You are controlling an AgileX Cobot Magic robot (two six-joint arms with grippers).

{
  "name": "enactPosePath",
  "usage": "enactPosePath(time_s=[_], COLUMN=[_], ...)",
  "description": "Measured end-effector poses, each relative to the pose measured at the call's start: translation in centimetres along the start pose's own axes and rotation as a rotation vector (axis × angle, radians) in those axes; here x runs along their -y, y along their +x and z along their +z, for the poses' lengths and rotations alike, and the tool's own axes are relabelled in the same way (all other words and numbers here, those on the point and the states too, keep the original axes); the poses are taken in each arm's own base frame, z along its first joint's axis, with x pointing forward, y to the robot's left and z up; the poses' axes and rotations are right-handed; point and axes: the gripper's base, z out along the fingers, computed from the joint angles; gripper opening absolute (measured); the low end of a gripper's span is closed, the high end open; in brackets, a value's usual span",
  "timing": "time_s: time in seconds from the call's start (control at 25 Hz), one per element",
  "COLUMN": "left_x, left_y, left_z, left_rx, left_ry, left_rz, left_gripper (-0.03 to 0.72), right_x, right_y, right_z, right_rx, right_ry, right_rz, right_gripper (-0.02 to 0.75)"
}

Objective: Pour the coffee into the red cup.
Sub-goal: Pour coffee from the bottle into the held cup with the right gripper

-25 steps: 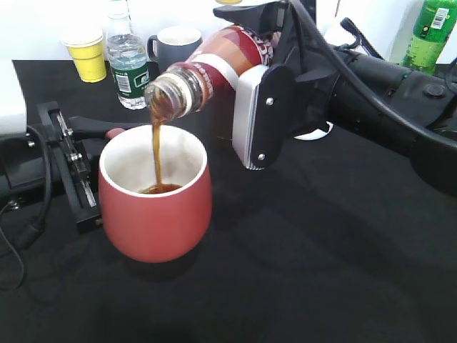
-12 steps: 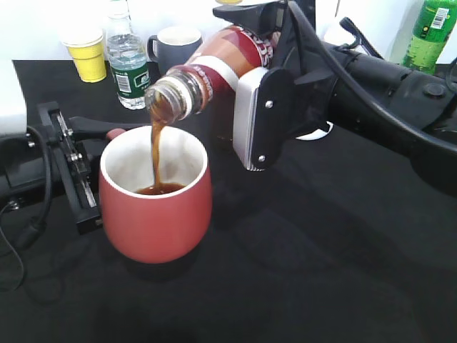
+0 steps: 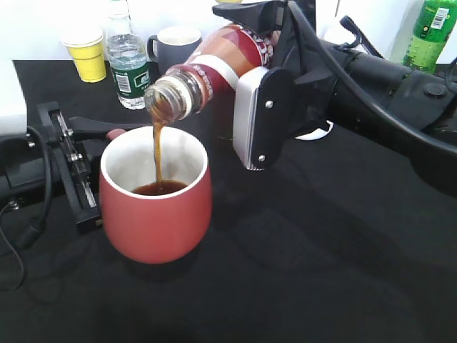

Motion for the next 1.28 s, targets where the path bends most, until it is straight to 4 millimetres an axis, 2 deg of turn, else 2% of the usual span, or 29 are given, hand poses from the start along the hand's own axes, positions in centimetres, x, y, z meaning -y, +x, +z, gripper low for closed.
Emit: enactPosePath(time_s=[1.28], left_x=[0.01], left_y=[0.06], left_z=[0.0], left_rx=[-0.006], left_ry=[0.001], left_rz=[0.002], left_gripper=[0.062], right_x=[0.2], right_y=[-0.06], right_z=[0.0], right_rx=[0.006], right_ry=[0.022], right_rz=[-0.051], right_gripper=[0.532])
